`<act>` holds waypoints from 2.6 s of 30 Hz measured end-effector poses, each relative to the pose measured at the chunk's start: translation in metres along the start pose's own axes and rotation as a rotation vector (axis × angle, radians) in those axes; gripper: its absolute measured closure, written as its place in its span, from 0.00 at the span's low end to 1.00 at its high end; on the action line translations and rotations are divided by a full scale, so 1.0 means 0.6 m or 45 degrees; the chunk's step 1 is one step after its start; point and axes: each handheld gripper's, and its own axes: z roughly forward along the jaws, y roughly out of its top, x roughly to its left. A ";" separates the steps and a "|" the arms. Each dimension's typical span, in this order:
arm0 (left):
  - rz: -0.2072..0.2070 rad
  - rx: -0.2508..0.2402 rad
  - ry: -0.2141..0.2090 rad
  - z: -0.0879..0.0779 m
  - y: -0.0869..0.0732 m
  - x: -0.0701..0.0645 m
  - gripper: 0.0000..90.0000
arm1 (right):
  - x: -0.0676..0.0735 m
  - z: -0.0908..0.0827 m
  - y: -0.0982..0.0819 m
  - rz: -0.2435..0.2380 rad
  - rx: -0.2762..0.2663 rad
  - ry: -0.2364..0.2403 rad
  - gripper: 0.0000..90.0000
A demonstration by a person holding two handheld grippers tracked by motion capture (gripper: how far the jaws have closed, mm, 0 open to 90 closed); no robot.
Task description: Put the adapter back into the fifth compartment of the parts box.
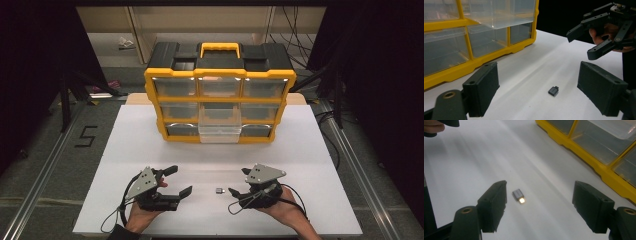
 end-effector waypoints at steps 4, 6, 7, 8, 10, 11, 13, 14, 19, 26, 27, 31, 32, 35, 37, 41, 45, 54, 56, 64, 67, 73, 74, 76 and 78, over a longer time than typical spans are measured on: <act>0.003 -0.002 -0.003 0.000 0.000 0.000 0.19 | 0.000 0.011 0.009 -0.017 0.033 0.024 0.32; 0.003 -0.001 -0.005 0.000 0.000 -0.001 0.19 | 0.001 0.013 0.010 -0.021 0.037 0.025 0.32; 0.002 -0.002 -0.006 0.000 0.000 -0.001 0.19 | 0.002 0.016 0.011 -0.024 0.046 0.027 0.32; 0.003 -0.001 -0.007 0.000 0.000 -0.001 0.19 | 0.002 0.017 0.012 -0.026 0.051 0.028 0.32; 0.004 -0.001 -0.008 0.000 0.000 -0.001 0.19 | 0.002 0.021 0.014 -0.028 0.067 0.032 0.33; 0.003 -0.002 -0.008 0.000 0.000 -0.001 0.19 | 0.002 0.023 0.015 -0.033 0.073 0.031 0.33; 0.002 -0.005 -0.011 0.000 0.000 -0.001 0.19 | 0.002 0.026 0.016 -0.042 0.081 0.030 0.34; 0.002 -0.005 -0.012 0.000 0.000 -0.001 0.19 | 0.001 0.028 0.016 -0.046 0.087 0.027 0.35; 0.004 -0.008 -0.013 0.000 0.001 -0.001 0.19 | 0.000 0.036 0.020 -0.059 0.110 0.036 0.36; 0.012 -0.007 -0.010 0.000 0.001 -0.002 0.19 | -0.001 0.051 0.021 -0.069 0.167 0.060 0.38; 0.011 -0.007 -0.010 0.000 0.001 -0.002 0.19 | -0.001 0.054 0.021 -0.073 0.176 0.064 0.39; 0.013 -0.003 -0.010 0.000 0.000 -0.002 0.19 | -0.001 0.065 0.021 -0.081 0.208 0.089 0.40; 0.013 -0.004 -0.011 0.000 0.000 -0.002 0.19 | 0.001 0.068 0.021 -0.087 0.215 0.096 0.41; 0.014 -0.006 -0.011 0.000 0.001 -0.002 0.19 | 0.003 0.077 0.022 -0.096 0.244 0.112 0.44; 0.012 -0.006 -0.010 0.000 0.001 -0.002 0.19 | 0.003 0.083 0.022 -0.108 0.261 0.127 0.48; 0.016 -0.006 -0.012 0.000 0.001 -0.002 0.19 | 0.002 0.093 0.021 -0.107 0.299 0.146 0.50; 0.015 -0.009 -0.013 0.000 0.001 -0.002 0.19 | 0.001 0.101 0.020 -0.101 0.326 0.157 0.53; 0.015 -0.008 -0.013 0.000 0.001 -0.002 0.19 | 0.000 0.122 0.018 -0.125 0.365 0.173 0.60; 0.017 -0.007 -0.013 0.000 0.001 -0.003 0.19 | 0.001 0.127 0.018 -0.134 0.374 0.176 0.62; 0.016 -0.007 -0.014 0.000 0.001 -0.003 0.19 | 0.004 0.141 0.016 -0.129 0.411 0.200 0.68; 0.020 0.001 -0.010 0.000 0.001 -0.003 0.19 | 0.006 0.145 0.016 -0.128 0.426 0.209 0.71; 0.019 0.000 -0.009 0.000 0.001 -0.003 0.19 | 0.010 0.152 0.019 -0.137 0.451 0.228 0.77; 0.017 -0.001 -0.009 0.001 0.001 -0.003 0.19 | 0.011 0.153 0.020 -0.137 0.457 0.228 0.78; 0.020 0.001 -0.009 0.001 0.001 -0.003 0.19 | 0.011 0.156 0.022 -0.128 0.462 0.236 0.81; 0.018 0.002 -0.007 0.001 0.001 -0.003 0.19 | 0.011 0.157 0.023 -0.125 0.472 0.252 0.84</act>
